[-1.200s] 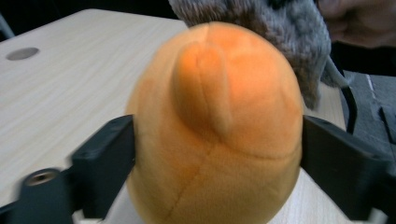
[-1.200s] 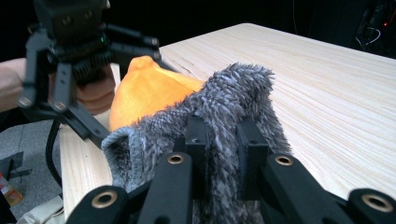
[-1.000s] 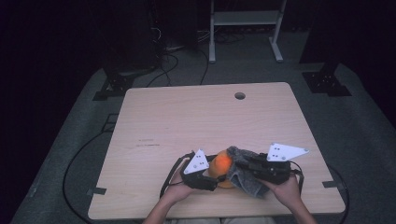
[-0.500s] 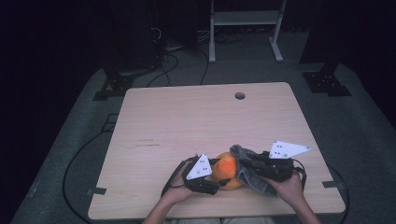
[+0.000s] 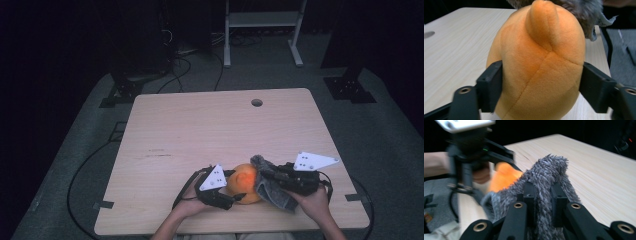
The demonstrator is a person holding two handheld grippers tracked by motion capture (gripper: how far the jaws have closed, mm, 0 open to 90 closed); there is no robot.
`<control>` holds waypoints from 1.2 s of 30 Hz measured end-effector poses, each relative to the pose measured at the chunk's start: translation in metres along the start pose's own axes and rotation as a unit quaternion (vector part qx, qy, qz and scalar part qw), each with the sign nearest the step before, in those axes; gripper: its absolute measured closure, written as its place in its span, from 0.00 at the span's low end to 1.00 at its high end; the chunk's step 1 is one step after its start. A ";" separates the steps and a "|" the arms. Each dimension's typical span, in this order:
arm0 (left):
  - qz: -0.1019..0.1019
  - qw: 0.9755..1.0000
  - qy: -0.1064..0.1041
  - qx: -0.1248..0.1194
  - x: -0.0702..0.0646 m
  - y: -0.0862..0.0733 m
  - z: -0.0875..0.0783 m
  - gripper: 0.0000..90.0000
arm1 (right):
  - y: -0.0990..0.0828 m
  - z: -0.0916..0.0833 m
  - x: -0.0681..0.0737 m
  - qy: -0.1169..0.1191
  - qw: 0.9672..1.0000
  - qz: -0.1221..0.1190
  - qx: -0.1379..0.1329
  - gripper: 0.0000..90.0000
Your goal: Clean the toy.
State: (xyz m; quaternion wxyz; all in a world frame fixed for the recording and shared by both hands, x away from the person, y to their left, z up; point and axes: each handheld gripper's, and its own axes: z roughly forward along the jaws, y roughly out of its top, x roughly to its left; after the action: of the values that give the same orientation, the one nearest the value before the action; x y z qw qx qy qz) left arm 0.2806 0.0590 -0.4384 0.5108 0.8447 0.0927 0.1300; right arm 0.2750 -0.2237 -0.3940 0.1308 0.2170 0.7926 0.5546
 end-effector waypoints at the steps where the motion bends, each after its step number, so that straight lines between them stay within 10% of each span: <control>1: 0.009 1.000 -0.001 0.002 -0.002 0.000 0.000 0.32 | 0.004 0.001 0.006 0.010 1.000 -0.003 -0.003 0.86; 6: 0.062 0.998 -0.002 0.016 -0.013 0.004 0.003 0.34 | 0.019 0.011 0.020 0.032 0.999 -0.027 0.000 0.86; 11: 0.073 0.997 -0.005 0.013 -0.015 0.002 0.003 0.35 | 0.001 0.007 0.000 0.015 1.000 0.005 0.017 0.86; 19: 0.057 0.998 -0.003 0.008 -0.011 0.001 0.005 0.27 | -0.012 -0.005 -0.013 -0.007 0.999 0.028 0.024 0.86; 24: 0.020 1.000 0.004 0.003 -0.008 0.001 0.008 0.20 | 0.002 0.000 0.007 0.022 1.000 0.001 0.007 0.86; 29: 0.032 0.999 0.001 0.008 -0.009 -0.001 0.005 0.26 | 0.012 0.014 0.027 0.040 0.998 -0.042 0.018 0.86; 36: 0.029 1.000 -0.004 0.005 -0.008 -0.002 0.004 0.27 | -0.003 0.001 -0.001 0.010 1.000 0.002 0.019 0.86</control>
State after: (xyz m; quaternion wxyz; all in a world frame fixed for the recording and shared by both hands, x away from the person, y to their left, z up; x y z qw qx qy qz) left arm 0.2746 0.0544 -0.4431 0.5031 0.8500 0.0667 0.1413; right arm 0.2756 -0.2240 -0.3972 0.1176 0.2152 0.8039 0.5419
